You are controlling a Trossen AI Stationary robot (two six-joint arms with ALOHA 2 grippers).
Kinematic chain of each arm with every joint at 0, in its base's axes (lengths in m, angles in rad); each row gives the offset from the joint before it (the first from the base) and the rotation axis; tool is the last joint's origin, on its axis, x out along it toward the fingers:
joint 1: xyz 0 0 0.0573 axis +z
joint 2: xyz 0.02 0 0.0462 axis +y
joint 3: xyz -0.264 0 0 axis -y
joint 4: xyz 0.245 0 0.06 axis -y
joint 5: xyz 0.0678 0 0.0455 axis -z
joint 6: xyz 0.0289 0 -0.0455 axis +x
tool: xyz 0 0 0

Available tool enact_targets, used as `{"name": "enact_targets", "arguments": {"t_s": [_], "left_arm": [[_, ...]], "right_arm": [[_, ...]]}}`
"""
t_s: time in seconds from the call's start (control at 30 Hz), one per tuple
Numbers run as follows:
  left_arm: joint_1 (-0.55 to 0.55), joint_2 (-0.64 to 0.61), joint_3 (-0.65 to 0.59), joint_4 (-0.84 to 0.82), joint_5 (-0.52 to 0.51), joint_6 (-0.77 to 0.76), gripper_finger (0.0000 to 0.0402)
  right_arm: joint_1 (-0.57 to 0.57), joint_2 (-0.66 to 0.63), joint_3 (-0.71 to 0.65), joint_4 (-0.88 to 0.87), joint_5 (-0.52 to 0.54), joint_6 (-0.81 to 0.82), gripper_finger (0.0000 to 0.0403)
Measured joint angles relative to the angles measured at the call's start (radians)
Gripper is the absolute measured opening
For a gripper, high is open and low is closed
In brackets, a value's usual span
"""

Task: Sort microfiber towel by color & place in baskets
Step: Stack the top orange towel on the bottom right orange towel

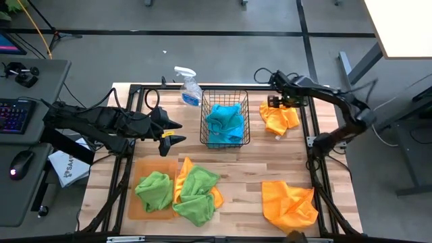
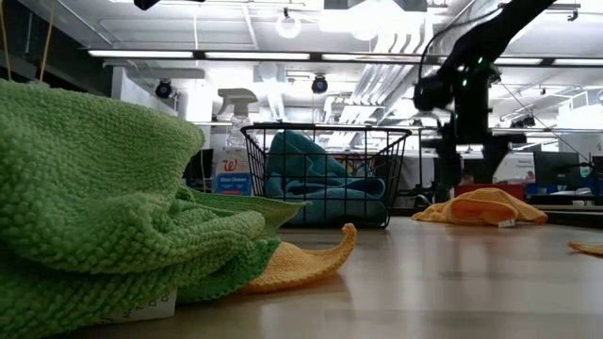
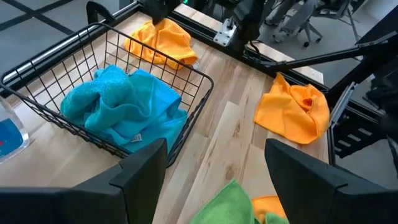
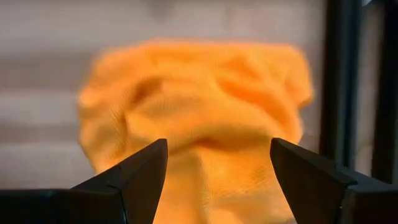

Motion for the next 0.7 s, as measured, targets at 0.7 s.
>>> {"name": "enact_targets", "arguments": {"t_s": [0.7], "left_arm": [[0.0, 0.0, 0.0, 0.0, 0.0, -0.016, 0.0259]], "right_arm": [[0.174, 0.279, 0.004, 0.052, -0.026, -0.228, 0.013]]}}
